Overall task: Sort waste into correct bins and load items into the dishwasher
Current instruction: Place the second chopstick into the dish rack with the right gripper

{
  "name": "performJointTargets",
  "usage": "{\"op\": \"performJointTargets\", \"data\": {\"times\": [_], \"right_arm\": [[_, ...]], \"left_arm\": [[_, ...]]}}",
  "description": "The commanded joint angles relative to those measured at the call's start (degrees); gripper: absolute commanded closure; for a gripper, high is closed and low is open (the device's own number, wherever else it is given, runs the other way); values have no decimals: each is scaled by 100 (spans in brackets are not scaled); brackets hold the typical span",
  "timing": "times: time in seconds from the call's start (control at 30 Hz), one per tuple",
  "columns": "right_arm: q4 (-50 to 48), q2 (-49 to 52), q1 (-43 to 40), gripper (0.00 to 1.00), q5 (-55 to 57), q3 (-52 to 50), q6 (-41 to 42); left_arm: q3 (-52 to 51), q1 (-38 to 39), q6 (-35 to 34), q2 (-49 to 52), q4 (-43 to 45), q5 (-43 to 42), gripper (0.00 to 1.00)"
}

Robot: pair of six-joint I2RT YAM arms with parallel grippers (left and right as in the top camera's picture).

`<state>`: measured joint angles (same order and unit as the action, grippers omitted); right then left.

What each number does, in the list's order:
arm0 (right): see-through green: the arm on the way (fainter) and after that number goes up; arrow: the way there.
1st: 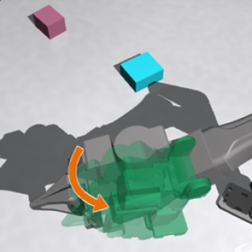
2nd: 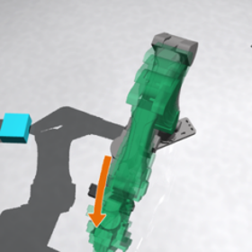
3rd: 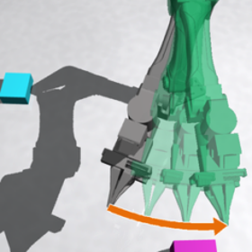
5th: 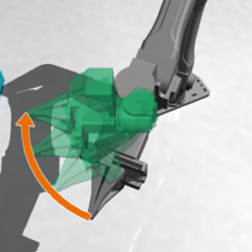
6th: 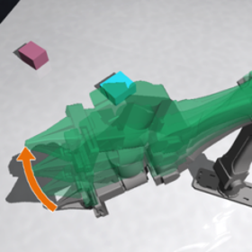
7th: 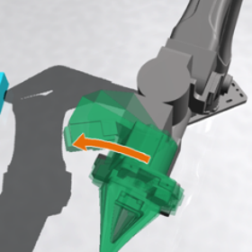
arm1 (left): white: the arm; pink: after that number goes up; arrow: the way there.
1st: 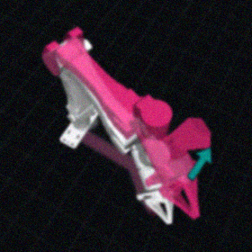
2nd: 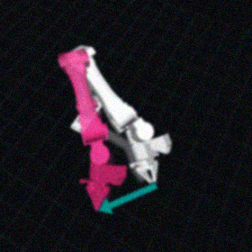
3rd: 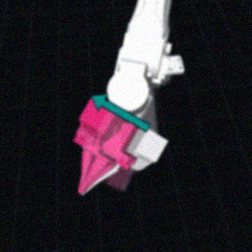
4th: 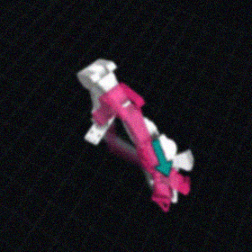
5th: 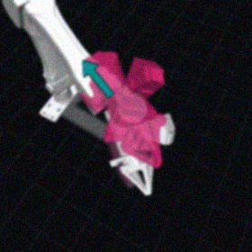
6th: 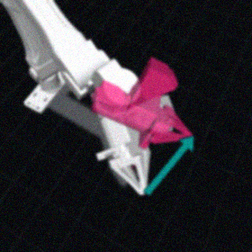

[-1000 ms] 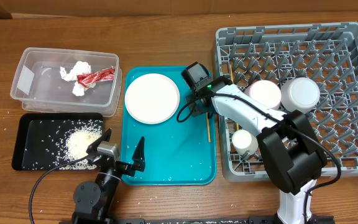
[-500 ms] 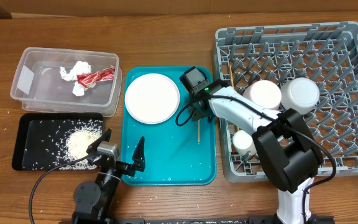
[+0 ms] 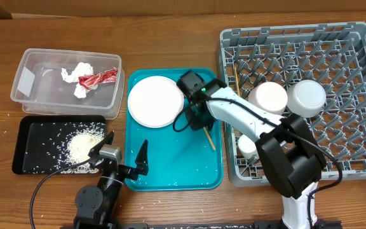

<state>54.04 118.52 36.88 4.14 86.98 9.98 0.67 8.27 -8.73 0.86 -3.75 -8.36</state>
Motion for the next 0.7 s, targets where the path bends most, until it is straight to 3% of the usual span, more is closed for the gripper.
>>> {"op": "performJointTargets", "data": {"times": [0.0, 0.23, 0.6, 0.63, 0.67], "right_arm": [[269, -514, -138, 96, 28, 800, 511], [479, -1200, -754, 96, 492, 1178, 553], [474, -782, -1447, 95, 741, 990, -153], [516, -750, -1447, 90, 741, 988, -153], [533, -750, -1445, 71, 741, 988, -190]], "left_arm": [[-39, 55, 103, -50, 15, -9, 0], [-39, 55, 103, -50, 15, -9, 0], [-39, 55, 105, -50, 15, -9, 0], [-39, 55, 103, -50, 15, -9, 0], [-39, 55, 105, -50, 15, -7, 0]]}}
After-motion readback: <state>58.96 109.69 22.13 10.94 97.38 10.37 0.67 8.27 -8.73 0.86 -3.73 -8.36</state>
